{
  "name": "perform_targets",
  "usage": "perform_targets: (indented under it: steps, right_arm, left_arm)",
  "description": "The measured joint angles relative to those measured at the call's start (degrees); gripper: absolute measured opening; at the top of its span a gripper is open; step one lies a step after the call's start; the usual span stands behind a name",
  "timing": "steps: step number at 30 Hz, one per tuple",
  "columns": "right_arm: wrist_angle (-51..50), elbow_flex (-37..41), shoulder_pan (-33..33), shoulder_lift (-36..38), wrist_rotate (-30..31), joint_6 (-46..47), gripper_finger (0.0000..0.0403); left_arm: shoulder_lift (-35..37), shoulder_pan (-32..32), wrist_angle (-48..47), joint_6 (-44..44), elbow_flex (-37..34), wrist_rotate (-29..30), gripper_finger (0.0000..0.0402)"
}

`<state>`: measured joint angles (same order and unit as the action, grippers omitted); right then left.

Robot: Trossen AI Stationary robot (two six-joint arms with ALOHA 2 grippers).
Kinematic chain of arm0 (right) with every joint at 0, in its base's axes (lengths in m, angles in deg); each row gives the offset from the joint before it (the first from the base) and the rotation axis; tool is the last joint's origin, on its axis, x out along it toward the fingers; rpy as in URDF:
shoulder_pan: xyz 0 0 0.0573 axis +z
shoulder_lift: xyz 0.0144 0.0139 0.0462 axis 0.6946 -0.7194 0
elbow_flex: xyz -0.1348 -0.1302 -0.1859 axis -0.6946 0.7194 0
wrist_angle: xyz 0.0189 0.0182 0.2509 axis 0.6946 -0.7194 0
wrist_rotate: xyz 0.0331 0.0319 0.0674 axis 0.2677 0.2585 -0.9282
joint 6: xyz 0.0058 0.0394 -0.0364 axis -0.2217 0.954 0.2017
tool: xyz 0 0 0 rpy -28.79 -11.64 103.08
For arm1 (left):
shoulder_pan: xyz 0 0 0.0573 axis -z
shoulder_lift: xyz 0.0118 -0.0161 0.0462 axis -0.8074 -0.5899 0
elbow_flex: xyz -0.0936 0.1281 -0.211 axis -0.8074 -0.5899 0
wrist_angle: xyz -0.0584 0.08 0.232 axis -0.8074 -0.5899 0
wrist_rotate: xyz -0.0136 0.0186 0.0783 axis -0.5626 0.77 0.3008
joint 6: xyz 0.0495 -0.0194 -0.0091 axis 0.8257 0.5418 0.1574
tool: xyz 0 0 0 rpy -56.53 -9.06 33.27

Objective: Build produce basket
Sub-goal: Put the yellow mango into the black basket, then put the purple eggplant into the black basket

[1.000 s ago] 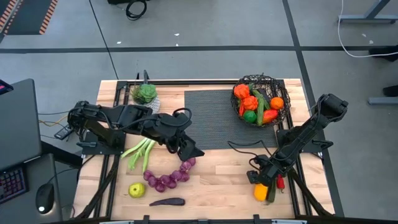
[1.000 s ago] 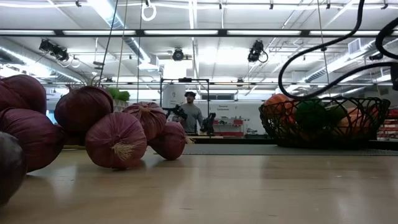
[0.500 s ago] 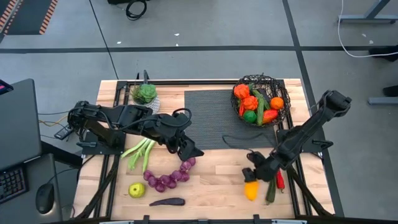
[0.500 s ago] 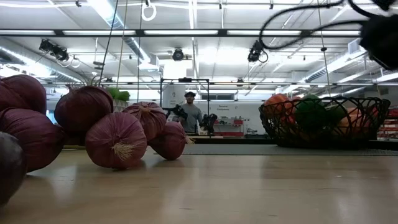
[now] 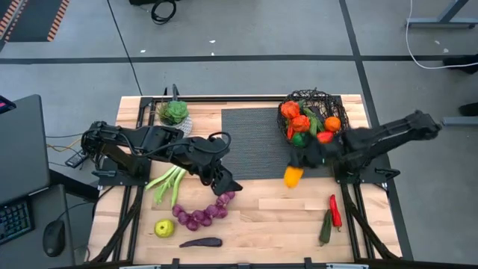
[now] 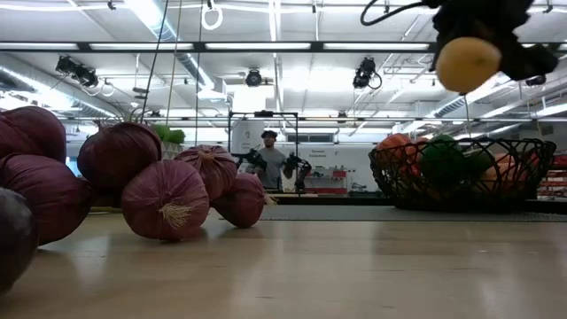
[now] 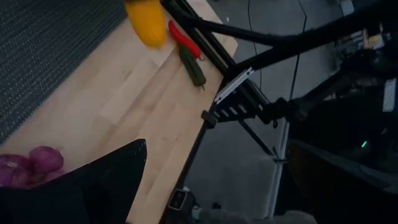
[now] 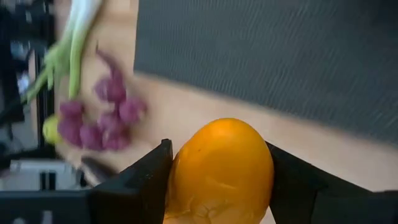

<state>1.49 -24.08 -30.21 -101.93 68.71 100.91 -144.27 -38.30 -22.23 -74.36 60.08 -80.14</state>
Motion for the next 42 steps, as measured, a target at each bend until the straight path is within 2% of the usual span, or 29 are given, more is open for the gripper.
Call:
perform_targets:
  steps: [5, 10, 14, 17, 22, 25, 28, 33, 38, 42]
  right_arm:
    - [-7.0, -3.1, -11.0, 2.7, 0.0, -8.5, 0.022]
    - [-9.8, -3.9, -20.9, 4.5, 1.9, -15.1, 0.0222]
    - [-11.7, -3.9, -27.9, 5.3, 4.7, -18.6, 0.0222]
    - [-12.8, -3.9, -32.6, 5.5, 6.8, -20.0, 0.0222]
    - [-12.8, -3.9, -38.9, 5.5, 6.8, -23.1, 0.0235]
    - [-12.8, -3.9, -41.5, 5.5, 5.1, -27.0, 0.0259]
    - [-12.7, -3.9, -43.6, 5.5, 3.1, -30.4, 0.029]
    - [-12.7, -3.9, -45.1, 5.5, -0.7, -36.0, 0.0344]
    - [-12.6, -3.9, -45.1, 5.9, -1.5, -38.0, 0.039]
    - [-9.3, -3.9, -44.9, 6.3, -6.3, -38.0, 0.0395]
  left_arm:
    - [0.0, 0.0, -1.0, 1.3, 0.0, -0.6, 0.0391]
    - [0.0, 0.0, -1.0, 1.4, 0.0, -0.5, 0.0391]
    - [0.0, 0.0, -1.1, 1.9, 0.0, 3.6, 0.0391]
    - [0.0, 0.0, -1.7, 5.9, 0.0, 7.7, 0.0391]
    - [0.0, -0.7, -5.5, 6.8, 0.0, 7.5, 0.0391]
    - [0.0, -0.7, -11.1, 8.2, 0.0, 2.6, 0.0391]
    - [0.0, 0.5, -20.8, 10.9, 0.0, -2.5, 0.0391]
    - [0.0, 2.8, -32.8, 12.4, 0.0, -5.7, 0.0391]
    - [0.0, 6.0, -36.1, 8.8, 0.0, -8.1, 0.0391]
    - [0.0, 8.7, -35.5, 3.3, 0.0, -8.7, 0.0391]
